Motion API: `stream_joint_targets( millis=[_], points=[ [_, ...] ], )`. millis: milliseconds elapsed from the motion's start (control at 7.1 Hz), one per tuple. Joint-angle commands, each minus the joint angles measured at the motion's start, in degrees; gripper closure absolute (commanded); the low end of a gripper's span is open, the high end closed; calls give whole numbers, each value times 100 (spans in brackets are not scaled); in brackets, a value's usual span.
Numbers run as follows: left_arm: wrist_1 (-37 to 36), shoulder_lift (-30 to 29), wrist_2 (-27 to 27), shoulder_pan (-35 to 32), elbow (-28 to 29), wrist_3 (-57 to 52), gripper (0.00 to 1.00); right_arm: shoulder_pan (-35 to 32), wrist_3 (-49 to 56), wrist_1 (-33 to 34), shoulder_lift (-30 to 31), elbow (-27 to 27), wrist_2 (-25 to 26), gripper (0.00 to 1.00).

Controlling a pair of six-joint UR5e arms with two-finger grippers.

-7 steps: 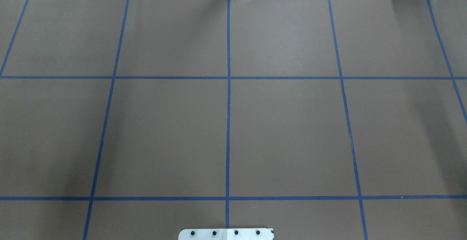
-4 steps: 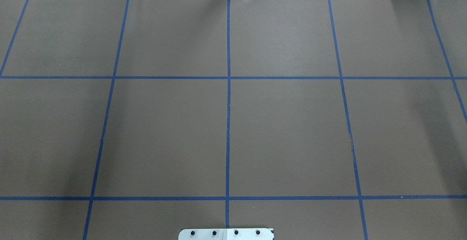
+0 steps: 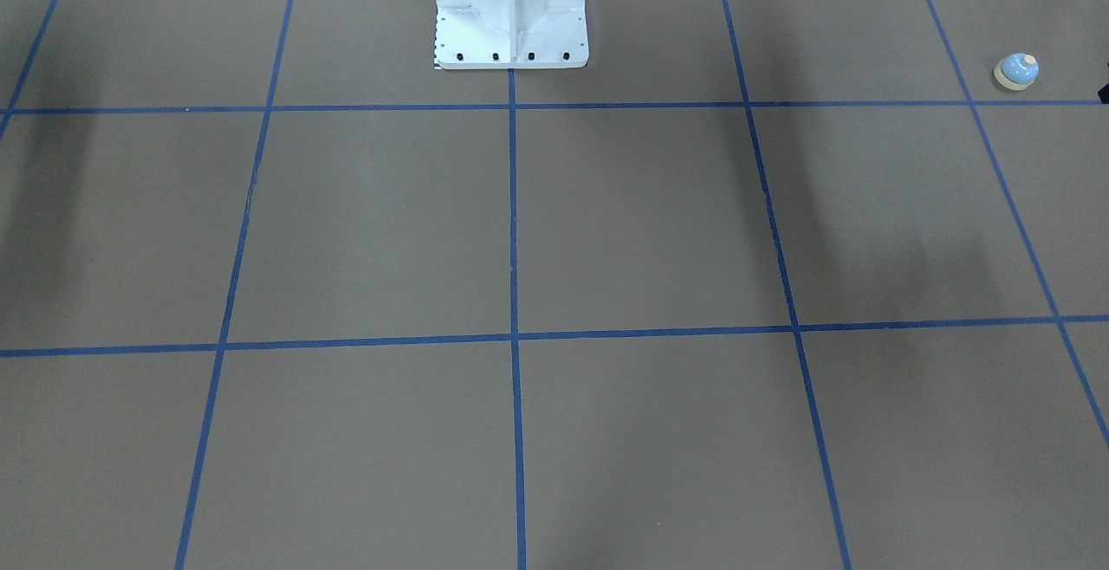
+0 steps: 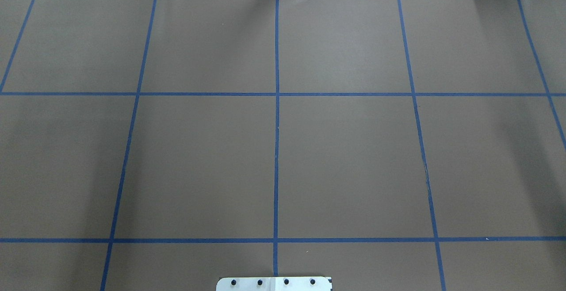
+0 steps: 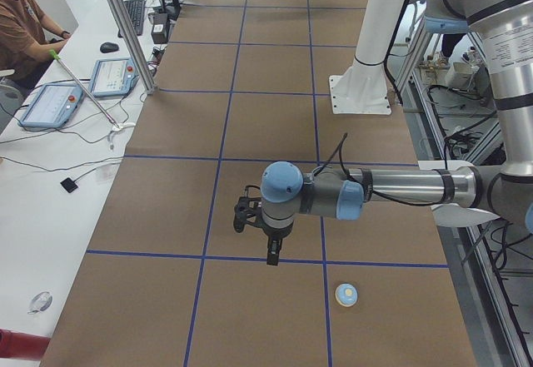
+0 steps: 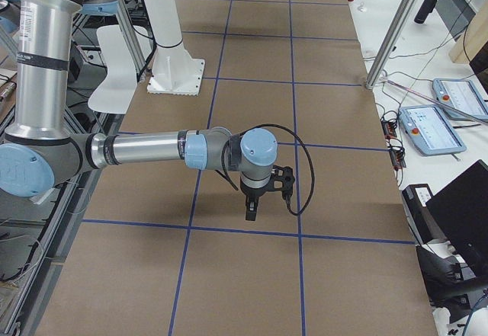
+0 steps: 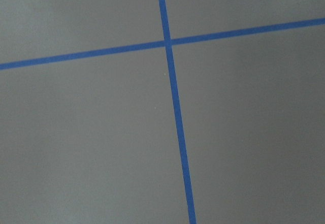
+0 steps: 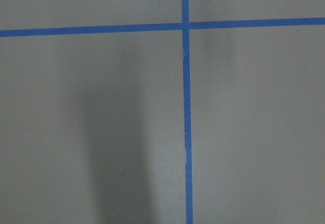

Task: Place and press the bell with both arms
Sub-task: 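Grasp the light-blue service bell with the left gripper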

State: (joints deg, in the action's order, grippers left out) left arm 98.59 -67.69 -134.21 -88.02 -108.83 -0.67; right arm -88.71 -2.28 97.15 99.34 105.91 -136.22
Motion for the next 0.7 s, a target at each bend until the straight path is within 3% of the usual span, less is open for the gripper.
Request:
stream_joint_targets(
  millis=[0,563],
  points=[
    [973,1148,44,-31,-157,58,0,-6,0,-3,15,26,8,0],
    [1171,1407,122,39,669,617,0,-15,0,6,50,26,8,0]
  ],
)
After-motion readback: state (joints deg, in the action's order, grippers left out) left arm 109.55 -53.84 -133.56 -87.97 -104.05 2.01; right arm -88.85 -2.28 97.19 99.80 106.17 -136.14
